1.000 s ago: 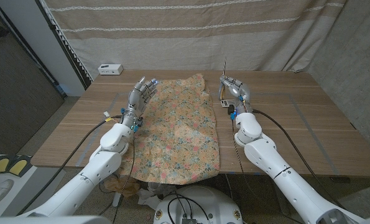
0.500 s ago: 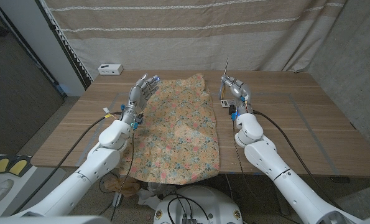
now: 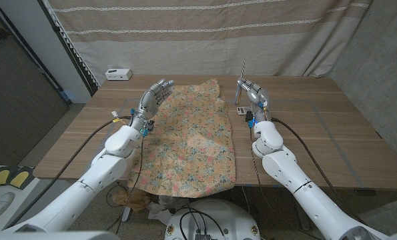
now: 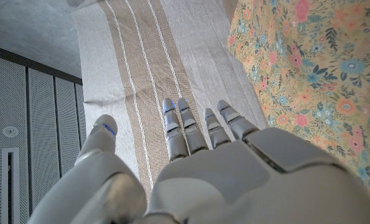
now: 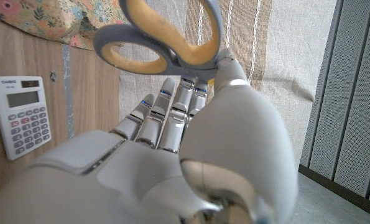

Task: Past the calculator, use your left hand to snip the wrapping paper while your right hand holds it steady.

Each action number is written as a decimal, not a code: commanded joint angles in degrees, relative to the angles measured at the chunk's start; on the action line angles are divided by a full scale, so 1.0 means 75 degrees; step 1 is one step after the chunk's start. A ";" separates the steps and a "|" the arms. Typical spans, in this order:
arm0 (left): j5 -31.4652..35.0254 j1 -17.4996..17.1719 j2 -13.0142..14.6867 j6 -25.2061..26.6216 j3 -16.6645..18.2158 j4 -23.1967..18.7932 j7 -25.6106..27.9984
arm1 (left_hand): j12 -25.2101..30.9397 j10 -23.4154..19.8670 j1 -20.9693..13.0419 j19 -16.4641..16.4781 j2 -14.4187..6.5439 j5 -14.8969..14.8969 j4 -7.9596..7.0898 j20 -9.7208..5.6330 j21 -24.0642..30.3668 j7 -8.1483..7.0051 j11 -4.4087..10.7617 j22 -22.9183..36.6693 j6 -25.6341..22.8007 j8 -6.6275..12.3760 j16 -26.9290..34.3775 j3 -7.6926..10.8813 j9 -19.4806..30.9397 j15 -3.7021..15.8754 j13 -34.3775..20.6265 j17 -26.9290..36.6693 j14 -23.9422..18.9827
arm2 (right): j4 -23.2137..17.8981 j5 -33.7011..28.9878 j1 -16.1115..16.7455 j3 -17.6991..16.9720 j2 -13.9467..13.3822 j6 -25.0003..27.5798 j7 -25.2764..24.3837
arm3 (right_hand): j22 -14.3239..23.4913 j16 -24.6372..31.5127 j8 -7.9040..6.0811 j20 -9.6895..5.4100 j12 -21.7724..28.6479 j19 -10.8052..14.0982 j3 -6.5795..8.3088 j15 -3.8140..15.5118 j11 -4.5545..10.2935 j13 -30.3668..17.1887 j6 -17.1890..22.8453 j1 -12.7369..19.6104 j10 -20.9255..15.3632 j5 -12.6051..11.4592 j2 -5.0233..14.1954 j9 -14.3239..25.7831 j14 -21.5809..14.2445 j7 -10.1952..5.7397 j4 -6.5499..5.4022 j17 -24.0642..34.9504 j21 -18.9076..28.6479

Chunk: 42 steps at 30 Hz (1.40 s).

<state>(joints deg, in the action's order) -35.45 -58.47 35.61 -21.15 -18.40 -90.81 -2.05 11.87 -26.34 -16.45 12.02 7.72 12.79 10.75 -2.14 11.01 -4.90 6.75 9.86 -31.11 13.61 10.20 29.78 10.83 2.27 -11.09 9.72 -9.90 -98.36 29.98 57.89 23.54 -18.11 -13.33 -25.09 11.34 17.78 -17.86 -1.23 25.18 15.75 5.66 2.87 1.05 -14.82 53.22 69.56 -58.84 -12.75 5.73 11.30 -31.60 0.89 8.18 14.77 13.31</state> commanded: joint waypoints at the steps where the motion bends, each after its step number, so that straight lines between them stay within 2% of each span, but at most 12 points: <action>1: 0.0238 0.0156 0.0277 0.0340 -0.0070 -0.0255 0.0038 | -0.0005 -0.0012 -0.0306 -0.0027 0.0112 0.0070 -0.0003 -0.0298 -0.0013 -0.0020 -0.0201 0.0018 -0.0150 0.0042 0.0031 0.0058 0.0034 0.0523 -0.0026 0.0030 0.0037 | 0.0038 0.0091 -0.0017 0.0015 0.0022 -0.0214 0.0192 | 0.0017 -0.0015 -0.0052 0.0001 0.0032 -0.0033 0.0103 0.1369 0.1193 -0.0015 0.0895 0.0369 -0.1198 -0.0049 0.0460 0.0031 0.0055 -0.0891 -0.0085 0.0021 -0.0027; 3: 0.0343 0.0187 0.0341 0.0447 -0.0093 -0.0324 0.0101 | 0.0013 -0.0052 -0.0436 0.0001 0.0185 0.0085 -0.0011 -0.0267 -0.0001 0.0003 -0.0322 0.0018 -0.0220 0.0056 0.0047 0.0052 0.0037 0.0396 -0.0025 0.0031 0.0008 | 0.0053 0.0093 -0.0024 0.0019 0.0026 -0.0264 0.0232 | 0.0018 -0.0017 -0.0052 0.0001 0.0030 -0.0038 0.0105 0.1370 0.1186 -0.0013 0.0897 0.0367 -0.1202 -0.0050 0.0461 0.0030 0.0060 -0.0892 -0.0086 0.0021 -0.0028; 4: 0.0375 0.0196 0.0364 0.0512 -0.0100 -0.0364 0.0140 | 0.0048 -0.0136 -0.0541 0.0032 0.0241 0.0095 -0.0022 -0.0247 0.0010 0.0035 -0.0474 0.0019 -0.0315 0.0080 0.0075 0.0040 0.0040 0.0346 -0.0023 0.0032 -0.0076 | 0.0054 0.0099 -0.0030 0.0019 0.0026 -0.0268 0.0242 | 0.0018 -0.0018 -0.0051 -0.0002 0.0029 -0.0040 0.0106 0.1370 0.1191 -0.0014 0.0895 0.0366 -0.1198 -0.0050 0.0462 0.0030 0.0063 -0.0892 -0.0087 0.0021 -0.0028; 7: 0.0433 0.0231 0.0388 0.0590 -0.0119 -0.0395 0.0188 | 0.0083 -0.0237 -0.0608 0.0051 0.0278 0.0102 -0.0029 -0.0229 0.0016 0.0082 -0.0488 0.0019 -0.0405 0.0104 0.0085 0.0025 0.0042 0.0341 -0.0020 0.0033 -0.0116 | 0.0108 0.0095 -0.0066 0.0029 0.0040 -0.0330 0.0296 | 0.0020 -0.0029 -0.0046 -0.0004 0.0028 -0.0055 0.0106 0.1369 0.1188 -0.0021 0.0888 0.0361 -0.1197 -0.0052 0.0453 0.0030 0.0086 -0.0920 -0.0088 0.0019 -0.0030; 14: 0.0681 0.0183 0.0254 0.0492 -0.0087 -0.0434 0.0618 | 0.0145 -0.0471 -0.0871 0.0068 0.0370 0.0134 -0.0042 -0.0229 0.0016 0.0110 -0.0023 0.0022 -0.0584 0.0129 0.0107 -0.0055 0.0049 0.0506 -0.0027 0.0039 -0.0231 | 0.0145 0.0079 -0.0128 0.0059 0.0042 -0.0382 0.0385 | 0.0023 -0.0048 -0.0037 -0.0024 0.0014 -0.0072 0.0110 0.1367 0.1208 -0.0027 0.0874 0.0345 -0.1176 -0.0055 0.0453 0.0029 0.0132 -0.0945 -0.0098 0.0015 -0.0031; 18: 0.0867 0.0157 0.0305 0.0568 -0.0087 -0.0516 0.0790 | 0.0164 -0.0551 -0.0958 0.0139 0.0394 0.0143 -0.0039 -0.0217 0.0038 0.0124 0.0022 0.0022 -0.0712 0.0164 0.0121 -0.0091 0.0050 0.0568 -0.0031 0.0040 -0.0298 | 0.0144 0.0061 -0.0154 0.0067 0.0027 -0.0420 0.0442 | 0.0024 -0.0055 -0.0037 -0.0037 0.0010 -0.0072 0.0113 0.1368 0.1217 -0.0035 0.0880 0.0336 -0.1168 -0.0058 0.0456 0.0029 0.0150 -0.0952 -0.0104 0.0015 -0.0028; 20: 0.0870 0.0194 0.0365 0.0475 -0.0106 -0.0449 0.0603 | 0.0150 -0.0538 -0.0997 0.0153 0.0444 0.0160 -0.0031 -0.0103 0.0037 0.0101 0.0095 0.0020 -0.0698 0.0150 0.0117 -0.0141 0.0051 0.0570 -0.0035 0.0042 -0.0305 | 0.0140 0.0052 -0.0159 0.0072 0.0027 -0.0426 0.0447 | 0.0024 -0.0057 -0.0036 -0.0041 0.0013 -0.0073 0.0116 0.1369 0.1229 -0.0038 0.0879 0.0334 -0.1177 -0.0059 0.0457 0.0028 0.0156 -0.0957 -0.0106 0.0015 -0.0027; 21: 0.0862 0.0195 0.0406 0.0542 -0.0104 -0.0485 0.0590 | 0.0133 -0.0514 -0.1017 0.0134 0.0483 0.0183 -0.0029 -0.0044 0.0024 0.0076 0.0227 0.0020 -0.0659 0.0128 0.0112 -0.0196 0.0051 0.0570 -0.0038 0.0045 -0.0307 | 0.0133 0.0066 -0.0161 0.0075 0.0012 -0.0414 0.0476 | 0.0025 -0.0058 -0.0035 -0.0041 0.0013 -0.0073 0.0117 0.1369 0.1223 -0.0036 0.0878 0.0333 -0.1181 -0.0060 0.0458 0.0028 0.0158 -0.0960 -0.0107 0.0015 -0.0026; 25: 0.0966 0.0191 0.0568 0.0759 -0.0107 -0.0638 0.0615 | 0.0106 -0.0467 -0.0949 0.0086 0.0548 0.0194 -0.0060 0.0083 0.0003 0.0142 0.0193 0.0022 -0.0620 0.0102 0.0079 -0.0358 0.0056 0.0545 -0.0046 0.0053 -0.0220 | 0.0125 0.0090 -0.0152 0.0079 0.0024 -0.0431 0.0497 | 0.0026 -0.0060 -0.0034 -0.0038 0.0011 -0.0072 0.0122 0.1370 0.1219 -0.0039 0.0881 0.0328 -0.1183 -0.0063 0.0464 0.0028 0.0164 -0.0959 -0.0111 0.0016 -0.0022; 28: 0.0932 0.0217 0.0684 0.0945 -0.0122 -0.0721 0.0521 | 0.0059 -0.0370 -0.0820 0.0047 0.0566 0.0198 -0.0096 0.0103 -0.0011 0.0258 0.0168 0.0026 -0.0468 0.0030 0.0047 -0.0607 0.0063 0.0522 -0.0056 0.0061 -0.0103 | 0.0113 0.0078 -0.0145 0.0095 0.0027 -0.0454 0.0514 | 0.0026 -0.0065 -0.0033 -0.0029 0.0004 -0.0078 0.0126 0.1372 0.1223 -0.0033 0.0883 0.0327 -0.1185 -0.0066 0.0460 0.0027 0.0176 -0.0965 -0.0110 0.0015 -0.0022; 34: 0.0876 0.0251 0.0811 0.1063 -0.0173 -0.0756 0.0300 | 0.0056 -0.0369 -0.0774 0.0044 0.0525 0.0240 -0.0091 0.0083 -0.0010 0.0411 0.0123 0.0025 -0.0795 0.0148 0.0052 -0.0827 0.0072 0.0515 -0.0064 0.0061 -0.0065 | 0.0077 0.0052 -0.0166 0.0149 0.0025 -0.0488 0.0594 | 0.0027 -0.0067 -0.0028 -0.0012 0.0001 -0.0096 0.0132 0.1373 0.1221 -0.0036 0.0875 0.0324 -0.1188 -0.0070 0.0462 0.0026 0.0181 -0.0968 -0.0112 0.0016 -0.0026; 42: 0.0855 0.0267 0.0841 0.1065 -0.0191 -0.0768 0.0232 | 0.0053 -0.0362 -0.1209 0.0017 0.0291 0.0298 -0.0033 0.0077 -0.0016 0.0463 0.0155 0.0023 -0.0988 0.0230 0.0032 -0.0736 0.0129 0.0469 -0.0078 0.0051 0.0043 | 0.0078 0.0024 -0.0187 0.0172 0.0041 -0.0514 0.0617 | 0.0028 -0.0073 -0.0030 0.0055 -0.0011 -0.0138 0.0137 0.1368 0.1254 -0.0047 0.0887 0.0315 -0.1164 -0.0075 0.0456 0.0025 0.0200 -0.0979 -0.0115 0.0016 -0.0036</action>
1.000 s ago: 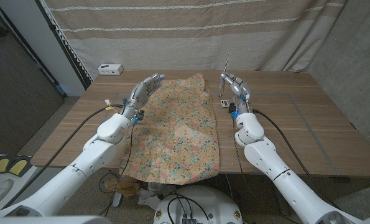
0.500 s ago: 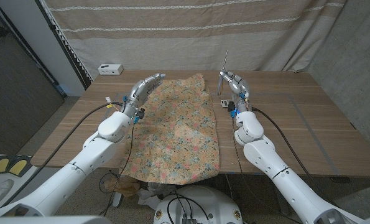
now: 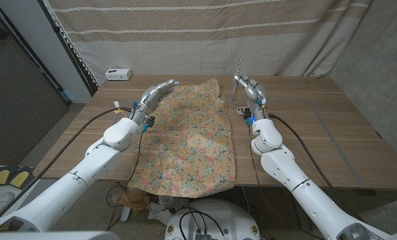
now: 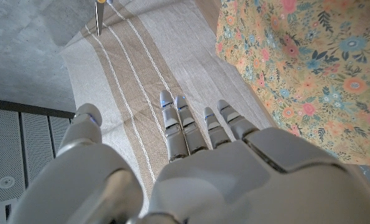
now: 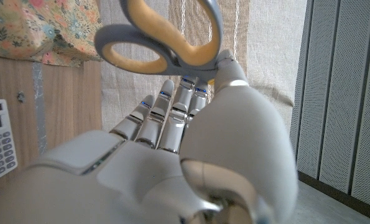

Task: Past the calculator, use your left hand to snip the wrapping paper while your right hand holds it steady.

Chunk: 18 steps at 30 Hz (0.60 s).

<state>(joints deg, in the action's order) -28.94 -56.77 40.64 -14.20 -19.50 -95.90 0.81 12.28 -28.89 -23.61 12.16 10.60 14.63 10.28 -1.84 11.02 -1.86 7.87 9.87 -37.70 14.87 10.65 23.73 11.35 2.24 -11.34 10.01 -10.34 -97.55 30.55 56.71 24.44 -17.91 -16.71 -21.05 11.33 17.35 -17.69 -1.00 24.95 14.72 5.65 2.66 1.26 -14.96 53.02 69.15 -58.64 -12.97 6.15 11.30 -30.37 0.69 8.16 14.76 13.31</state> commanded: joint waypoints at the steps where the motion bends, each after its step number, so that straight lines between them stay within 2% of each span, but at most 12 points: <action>1: -0.0002 0.0036 0.0192 0.0165 -0.0041 -0.0115 -0.0140 | -0.0002 -0.0020 -0.0307 -0.0002 -0.0109 0.0053 0.0032 0.0048 -0.0016 0.0079 0.0000 0.0020 -0.0122 0.0070 -0.0027 0.0087 0.0069 0.0460 -0.0047 0.0010 0.0107 | -0.0033 -0.0035 -0.0025 0.0048 0.0019 -0.0067 0.0087 | 0.0030 -0.0015 -0.0054 0.0027 0.0018 0.0001 0.0138 0.1395 0.1226 -0.0030 0.0918 0.0368 -0.1185 -0.0046 0.0402 0.0024 0.0037 -0.0955 -0.0114 0.0017 -0.0035; 6: 0.0033 0.0055 0.0328 0.0289 -0.0066 -0.0200 -0.0236 | -0.0008 0.0000 -0.0562 -0.0017 -0.0177 0.0033 0.0041 0.0043 -0.0017 0.0113 0.0013 0.0020 -0.0222 0.0127 -0.0023 0.0176 0.0116 0.0455 -0.0056 0.0008 0.0132 | -0.0024 -0.0018 -0.0029 0.0059 -0.0024 -0.0071 0.0179 | 0.0031 -0.0018 -0.0057 0.0066 0.0019 -0.0006 0.0145 0.1399 0.1225 -0.0037 0.0929 0.0364 -0.1196 -0.0050 0.0403 0.0024 0.0046 -0.0968 -0.0116 0.0017 -0.0033; 10: 0.0040 0.0079 0.0339 0.0337 -0.0094 -0.0222 -0.0256 | -0.0008 0.0013 -0.0947 -0.0018 -0.0271 -0.0015 0.0051 0.0044 -0.0012 0.0147 -0.0025 0.0019 -0.0352 0.0204 -0.0013 0.0341 0.0179 0.0459 -0.0066 0.0007 0.0147 | -0.0031 0.0030 -0.0039 0.0060 -0.0018 -0.0029 0.0191 | 0.0032 -0.0020 -0.0052 0.0078 0.0013 -0.0014 0.0148 0.1400 0.1245 -0.0039 0.0919 0.0362 -0.1186 -0.0052 0.0403 0.0023 0.0051 -0.0966 -0.0116 0.0017 -0.0033; 18: 0.0104 0.0073 0.0330 0.0426 -0.0111 -0.0310 -0.0127 | -0.0006 0.0017 -0.1121 -0.0015 -0.0263 -0.0048 0.0048 0.0030 -0.0009 0.0181 -0.0021 0.0018 -0.0404 0.0239 0.0007 0.0399 0.0215 0.0479 -0.0072 0.0006 0.0109 | -0.0047 0.0047 -0.0027 0.0053 -0.0067 -0.0046 0.0262 | 0.0033 -0.0025 -0.0051 0.0086 0.0013 -0.0025 0.0150 0.1393 0.1258 -0.0043 0.0924 0.0347 -0.1202 -0.0054 0.0400 0.0023 0.0069 -0.0986 -0.0123 0.0018 -0.0032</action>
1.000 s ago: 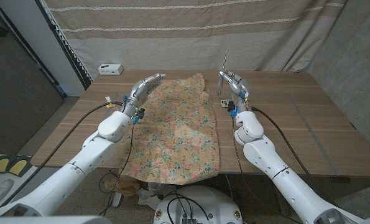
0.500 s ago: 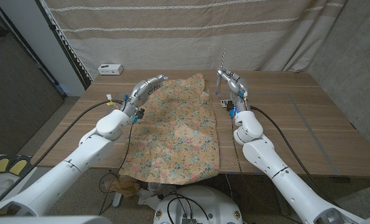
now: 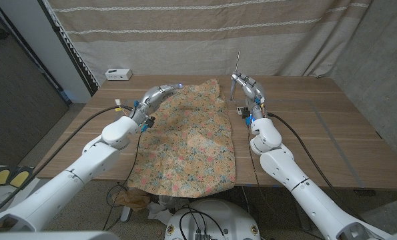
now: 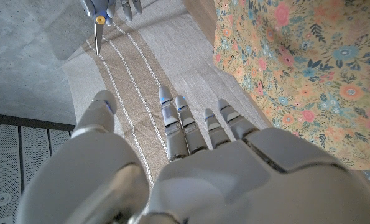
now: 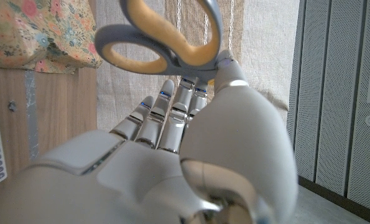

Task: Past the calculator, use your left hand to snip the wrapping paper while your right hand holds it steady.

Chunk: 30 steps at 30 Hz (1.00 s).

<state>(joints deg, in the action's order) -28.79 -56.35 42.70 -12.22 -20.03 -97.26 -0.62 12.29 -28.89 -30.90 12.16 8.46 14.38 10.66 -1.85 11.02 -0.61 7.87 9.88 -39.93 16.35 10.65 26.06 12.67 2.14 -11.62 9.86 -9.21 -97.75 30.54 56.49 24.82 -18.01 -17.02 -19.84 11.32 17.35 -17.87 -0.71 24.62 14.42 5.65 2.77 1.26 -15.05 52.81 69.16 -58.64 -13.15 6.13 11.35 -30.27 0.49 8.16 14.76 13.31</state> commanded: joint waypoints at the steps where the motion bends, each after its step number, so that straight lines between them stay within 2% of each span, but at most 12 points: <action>1: 0.0087 0.0020 0.0066 0.0177 -0.0045 -0.0142 0.0057 | -0.0009 0.0025 -0.0216 0.0001 0.0035 -0.0031 -0.0008 0.0017 -0.0002 0.0029 -0.0025 0.0017 -0.0037 0.0022 0.0036 0.0108 0.0056 0.0511 -0.0037 0.0028 -0.0118 | -0.0031 0.0049 0.0009 -0.0001 -0.0049 -0.0005 0.0088 | 0.0034 -0.0025 -0.0028 0.0043 0.0056 0.0013 0.0150 0.1378 0.1256 -0.0030 0.0953 0.0345 -0.1202 -0.0031 0.0402 0.0017 0.0056 -0.0960 -0.0124 0.0018 -0.0032; 5: 0.0113 0.0021 0.0069 0.0157 -0.0056 -0.0169 0.0052 | -0.0075 0.0239 -0.0435 0.0009 0.0052 -0.0079 -0.0016 -0.0017 0.0001 0.0031 -0.0071 0.0017 -0.0205 0.0115 0.0031 0.0176 0.0115 0.0544 -0.0046 0.0030 -0.0139 | -0.0038 0.0086 0.0009 0.0005 -0.0079 -0.0006 0.0166 | 0.0035 -0.0027 -0.0024 0.0044 0.0047 0.0006 0.0153 0.1378 0.1258 -0.0030 0.0948 0.0336 -0.1196 -0.0033 0.0402 0.0017 0.0065 -0.0970 -0.0128 0.0019 -0.0031; 12: 0.0044 0.0053 0.0062 0.0159 -0.0099 -0.0175 -0.0079 | -0.0092 0.0363 -0.0705 -0.0010 0.0051 -0.0133 -0.0021 -0.0073 -0.0006 0.0033 0.0015 0.0018 -0.0302 0.0182 0.0005 0.0270 0.0183 0.0608 -0.0055 0.0033 -0.0097 | -0.0054 0.0159 0.0005 0.0023 -0.0080 0.0007 0.0241 | 0.0035 -0.0031 -0.0024 0.0058 0.0041 -0.0009 0.0158 0.1380 0.1273 -0.0031 0.0950 0.0329 -0.1201 -0.0035 0.0400 0.0016 0.0078 -0.0972 -0.0130 0.0020 -0.0032; 30: -0.0010 0.0078 0.0135 0.0305 -0.0174 -0.0293 -0.0222 | -0.0142 0.0665 -0.0847 -0.0108 0.0196 -0.0186 -0.0065 -0.0159 -0.0033 0.0050 -0.0081 0.0020 -0.0331 0.0215 -0.0048 0.0236 0.0254 0.0591 -0.0064 0.0040 0.0104 | -0.0039 0.0356 -0.0045 0.0254 -0.0048 0.0067 0.0612 | 0.0037 -0.0034 -0.0020 0.0077 0.0021 -0.0034 0.0168 0.1378 0.1274 -0.0026 0.0952 0.0307 -0.1211 -0.0040 0.0401 0.0016 0.0100 -0.0972 -0.0137 0.0023 -0.0030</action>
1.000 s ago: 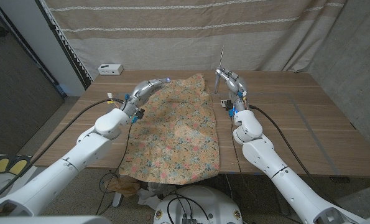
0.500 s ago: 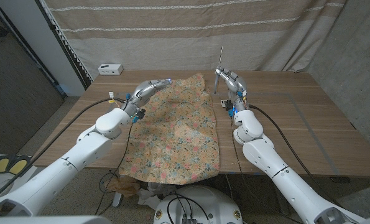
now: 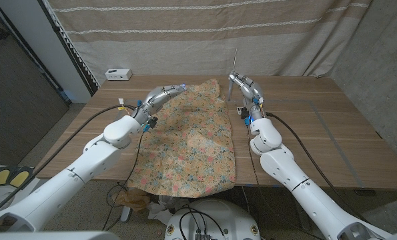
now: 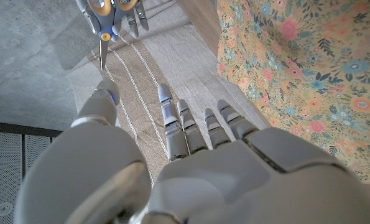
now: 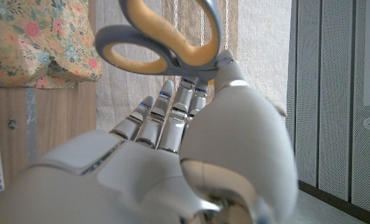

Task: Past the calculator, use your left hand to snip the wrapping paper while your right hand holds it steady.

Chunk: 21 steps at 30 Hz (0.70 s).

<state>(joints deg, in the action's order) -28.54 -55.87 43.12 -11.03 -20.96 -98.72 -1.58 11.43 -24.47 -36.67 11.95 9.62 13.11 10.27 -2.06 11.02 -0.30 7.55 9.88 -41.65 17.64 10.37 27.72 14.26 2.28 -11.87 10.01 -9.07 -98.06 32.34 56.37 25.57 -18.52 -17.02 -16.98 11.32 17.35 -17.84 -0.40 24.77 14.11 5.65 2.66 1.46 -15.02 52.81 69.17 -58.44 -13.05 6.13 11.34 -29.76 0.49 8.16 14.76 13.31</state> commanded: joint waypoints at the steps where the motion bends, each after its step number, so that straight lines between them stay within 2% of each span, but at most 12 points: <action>1: -0.0035 0.0019 0.0101 0.0158 -0.0053 -0.0108 -0.0113 | -0.0029 0.0100 -0.0082 -0.0093 0.0049 -0.0019 -0.0018 -0.0123 -0.0036 0.0008 -0.0040 0.0020 -0.0100 0.0043 -0.0022 0.0008 0.0046 0.0563 -0.0030 0.0022 0.0126 | 0.0011 0.0124 -0.0032 0.0166 0.0021 0.0059 0.0255 | 0.0037 -0.0034 -0.0019 0.0047 -0.0003 -0.0001 0.0169 0.1392 0.1242 -0.0029 0.0944 0.0304 -0.1238 -0.0054 0.0402 0.0017 0.0033 -0.0985 -0.0138 0.0023 -0.0032; 6: -0.0084 0.0042 0.0161 0.0213 -0.0060 -0.0132 -0.0216 | -0.0049 0.0229 -0.0101 -0.0152 0.0063 -0.0030 -0.0034 -0.0158 -0.0047 0.0021 -0.0043 0.0022 -0.0113 0.0051 -0.0042 -0.0015 0.0065 0.0539 -0.0032 0.0024 0.0247 | -0.0008 0.0072 -0.0035 0.0191 0.0013 0.0097 0.0212 | 0.0034 -0.0032 -0.0004 -0.0017 -0.0064 -0.0139 0.0169 0.1389 0.1291 0.0036 0.0920 0.0274 -0.1234 -0.0062 0.0399 0.0016 0.0045 -0.1073 -0.0152 0.0026 -0.0079; 8: -0.0105 0.0025 0.0181 0.0231 -0.0055 -0.0153 -0.0227 | -0.0046 0.0233 -0.0103 -0.0162 0.0064 -0.0032 -0.0037 -0.0155 -0.0049 0.0026 -0.0047 0.0022 -0.0125 0.0056 -0.0040 -0.0018 0.0067 0.0540 -0.0032 0.0025 0.0254 | -0.0064 0.0026 -0.0022 0.0201 -0.0024 0.0132 0.0188 | 0.0030 -0.0028 0.0000 0.0075 -0.0073 -0.0258 0.0164 0.1384 0.1298 0.0028 0.0916 0.0243 -0.1229 -0.0067 0.0400 0.0016 0.0050 -0.1079 -0.0168 0.0029 -0.0120; 10: -0.0110 0.0028 0.0218 0.0266 -0.0065 -0.0168 -0.0269 | -0.0036 0.0233 -0.0109 -0.0165 0.0064 -0.0035 -0.0041 -0.0162 -0.0046 0.0022 -0.0026 0.0022 -0.0153 0.0067 -0.0041 -0.0024 0.0072 0.0518 -0.0032 0.0025 0.0281 | -0.0095 0.0016 -0.0003 0.0202 -0.0015 0.0143 0.0146 | 0.0022 -0.0028 0.0007 0.0321 -0.0115 -0.0395 0.0168 0.1383 0.1307 0.0038 0.0908 0.0222 -0.1185 -0.0076 0.0408 0.0019 0.0072 -0.1099 -0.0177 0.0031 -0.0162; 12: -0.0136 0.0027 0.0220 0.0269 -0.0072 -0.0167 -0.0300 | -0.0035 0.0252 -0.0114 -0.0176 0.0064 -0.0038 -0.0045 -0.0165 -0.0046 0.0024 -0.0029 0.0023 -0.0190 0.0082 -0.0040 -0.0030 0.0076 0.0512 -0.0032 0.0026 0.0301 | -0.0091 0.0030 -0.0001 0.0212 -0.0008 0.0127 0.0172 | 0.0016 -0.0030 0.0005 0.0487 -0.0141 -0.0440 0.0173 0.1387 0.1315 0.0077 0.0919 0.0216 -0.1209 -0.0081 0.0407 0.0019 0.0086 -0.1122 -0.0176 0.0031 -0.0171; 17: -0.0155 0.0047 0.0217 0.0248 -0.0097 -0.0152 -0.0369 | -0.0020 0.0256 -0.0125 -0.0176 0.0062 -0.0044 -0.0052 -0.0174 -0.0038 0.0011 -0.0032 0.0023 -0.0212 0.0090 -0.0030 -0.0041 0.0084 0.0508 -0.0033 0.0027 0.0322 | -0.0106 0.0032 0.0007 0.0274 0.0012 0.0134 0.0209 | 0.0002 -0.0032 0.0014 0.0754 -0.0269 -0.0581 0.0177 0.1395 0.1297 0.0151 0.0922 0.0198 -0.1046 -0.0097 0.0405 0.0019 0.0098 -0.1170 -0.0177 0.0029 -0.0210; 21: -0.0167 0.0056 0.0214 0.0232 -0.0108 -0.0146 -0.0401 | -0.0013 0.0263 -0.0131 -0.0177 0.0060 -0.0048 -0.0057 -0.0181 -0.0034 0.0020 -0.0023 0.0024 -0.0217 0.0091 -0.0022 -0.0047 0.0088 0.0503 -0.0033 0.0027 0.0329 | -0.0080 0.0076 0.0005 0.0345 0.0056 0.0115 0.0298 | -0.0018 -0.0045 0.0037 0.1041 -0.0329 -0.0847 0.0168 0.1388 0.1305 0.0207 0.0894 0.0175 -0.1016 -0.0126 0.0394 0.0018 0.0130 -0.1179 -0.0181 0.0024 -0.0292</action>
<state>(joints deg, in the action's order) -29.38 -55.65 44.48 -9.38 -21.49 -99.73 -3.61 11.20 -22.65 -36.97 10.92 9.92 13.11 10.03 -2.26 10.80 -0.31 7.16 9.88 -42.89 18.04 10.15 27.47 14.79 2.04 -11.86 10.00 -6.65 -98.61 32.73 56.26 27.10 -18.51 -16.20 -15.61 11.18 17.35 -17.44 6.09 22.53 8.68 6.46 2.67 2.32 -13.54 51.78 68.62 -57.57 -13.40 6.68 11.30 -29.33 -0.55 7.34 14.76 11.43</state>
